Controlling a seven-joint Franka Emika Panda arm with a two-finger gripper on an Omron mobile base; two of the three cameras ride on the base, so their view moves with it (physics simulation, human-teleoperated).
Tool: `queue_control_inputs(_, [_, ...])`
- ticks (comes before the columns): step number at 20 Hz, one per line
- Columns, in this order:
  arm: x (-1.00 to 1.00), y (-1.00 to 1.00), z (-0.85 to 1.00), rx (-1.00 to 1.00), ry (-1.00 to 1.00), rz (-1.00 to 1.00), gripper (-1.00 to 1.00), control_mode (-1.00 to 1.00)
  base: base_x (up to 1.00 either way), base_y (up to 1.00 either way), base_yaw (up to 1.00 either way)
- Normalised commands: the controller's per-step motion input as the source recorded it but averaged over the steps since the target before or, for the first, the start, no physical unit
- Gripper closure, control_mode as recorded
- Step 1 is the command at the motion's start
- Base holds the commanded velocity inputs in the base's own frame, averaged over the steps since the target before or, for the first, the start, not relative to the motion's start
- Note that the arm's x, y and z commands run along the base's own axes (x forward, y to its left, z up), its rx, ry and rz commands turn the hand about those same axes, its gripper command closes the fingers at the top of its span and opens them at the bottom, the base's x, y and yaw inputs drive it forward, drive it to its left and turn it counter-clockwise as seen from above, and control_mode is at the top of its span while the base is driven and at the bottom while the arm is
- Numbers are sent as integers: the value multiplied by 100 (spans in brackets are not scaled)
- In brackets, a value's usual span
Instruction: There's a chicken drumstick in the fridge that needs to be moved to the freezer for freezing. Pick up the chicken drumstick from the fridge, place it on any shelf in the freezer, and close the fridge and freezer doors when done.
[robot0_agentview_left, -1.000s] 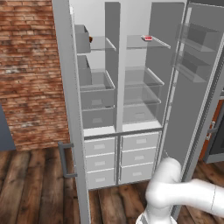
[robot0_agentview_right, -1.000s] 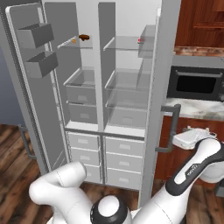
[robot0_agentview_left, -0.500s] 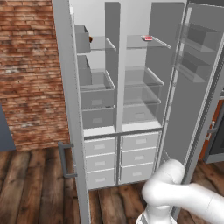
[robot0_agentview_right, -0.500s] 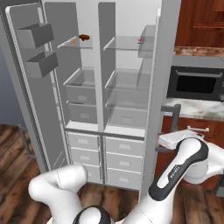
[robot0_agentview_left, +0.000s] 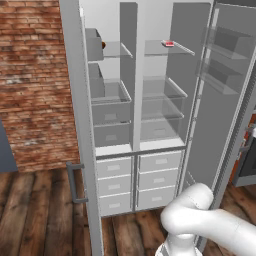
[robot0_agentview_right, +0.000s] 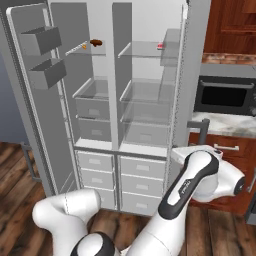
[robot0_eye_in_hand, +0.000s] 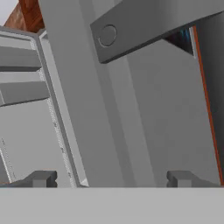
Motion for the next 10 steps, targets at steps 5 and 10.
queue_control_inputs(5, [9,13,0,0,-9,3,-100,-100,0,0,0])
queue_control_inputs(10, [-17,45,3,2,-16,9,-100,-100,0,0,0])
